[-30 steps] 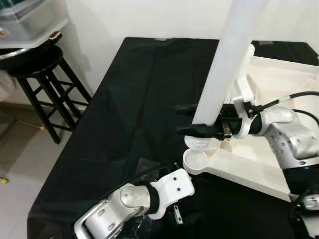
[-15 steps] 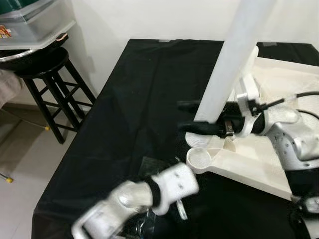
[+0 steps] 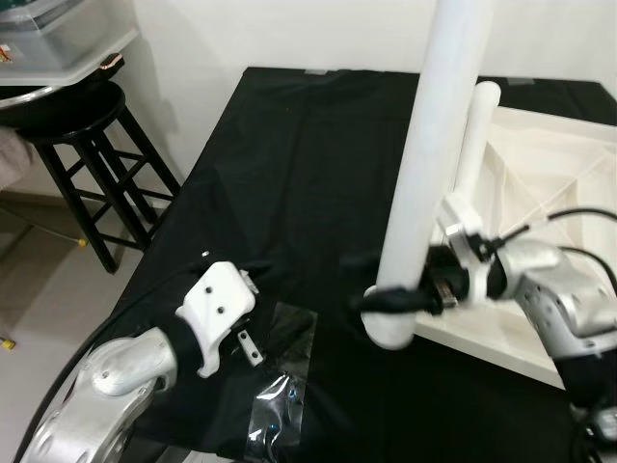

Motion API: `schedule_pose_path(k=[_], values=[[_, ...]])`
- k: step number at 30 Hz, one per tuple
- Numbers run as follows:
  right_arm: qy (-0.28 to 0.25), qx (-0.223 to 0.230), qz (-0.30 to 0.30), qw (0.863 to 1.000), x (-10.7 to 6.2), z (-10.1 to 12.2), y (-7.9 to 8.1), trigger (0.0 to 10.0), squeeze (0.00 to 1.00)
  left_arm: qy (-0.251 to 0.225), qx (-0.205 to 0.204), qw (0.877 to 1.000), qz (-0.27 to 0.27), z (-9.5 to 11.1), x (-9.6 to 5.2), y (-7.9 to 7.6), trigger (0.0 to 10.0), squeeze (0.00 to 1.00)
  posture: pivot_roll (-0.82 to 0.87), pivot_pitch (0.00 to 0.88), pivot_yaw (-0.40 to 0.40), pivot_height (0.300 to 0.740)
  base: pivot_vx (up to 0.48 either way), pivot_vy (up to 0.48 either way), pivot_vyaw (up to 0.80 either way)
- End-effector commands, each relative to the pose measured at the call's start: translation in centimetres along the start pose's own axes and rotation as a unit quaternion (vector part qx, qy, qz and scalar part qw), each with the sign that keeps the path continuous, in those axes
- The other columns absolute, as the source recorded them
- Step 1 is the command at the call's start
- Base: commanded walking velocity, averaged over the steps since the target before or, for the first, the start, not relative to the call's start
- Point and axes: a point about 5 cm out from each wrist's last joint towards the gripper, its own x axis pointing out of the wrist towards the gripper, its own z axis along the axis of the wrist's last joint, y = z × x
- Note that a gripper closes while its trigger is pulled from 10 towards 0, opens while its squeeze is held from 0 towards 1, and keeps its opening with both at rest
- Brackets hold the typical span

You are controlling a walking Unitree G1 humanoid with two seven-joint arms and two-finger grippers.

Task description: Building children table

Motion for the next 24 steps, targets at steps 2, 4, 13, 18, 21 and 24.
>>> schedule_pose_path(k=[2,4,13,18,21,24], values=[[0.01,0.001,0.043,0.999,1.0,-0.3,0.6,10.0,0.0,-0.009,0.002,1.0,-0.004,0.6,-0.8,0.0,10.0,0.0,-0.03,0.302,-0.021,0.74,0.0,0.0,0.0],[0.022,-0.008,0.043,0.999,1.0,-0.4,0.0,10.0,0.0,-0.018,0.004,1.0,0.006,1.1,-1.4,0.5,10.0,0.0,-0.02,0.313,-0.026,0.74,0.0,0.0,0.0],[0.027,-0.03,-0.008,0.999,-1.2,0.7,-1.5,10.0,0.0,-0.023,0.0,0.999,0.022,1.6,-2.3,1.1,10.0,0.0,0.0,0.323,-0.012,0.74,0.0,0.0,0.0],[0.011,-0.047,-0.017,0.999,-0.8,1.1,-1.5,10.0,0.0,-0.036,-0.002,0.998,0.043,1.7,-1.6,1.9,10.0,0.0,0.01,0.242,-0.008,0.74,0.0,0.0,0.0],[0.0,-0.063,-0.012,0.998,-0.4,1.8,-1.1,10.0,0.0,-0.05,-0.004,0.997,0.05,2.1,-1.2,2.3,10.0,0.0,0.01,0.222,-0.006,0.74,0.0,0.0,0.0],[-0.005,-0.075,-0.008,0.997,-0.7,2.6,-0.4,10.0,0.0,-0.063,-0.01,0.997,0.05,2.5,-1.0,2.0,10.0,0.0,-0.01,0.19,-0.017,0.74,0.0,0.0,0.0]])
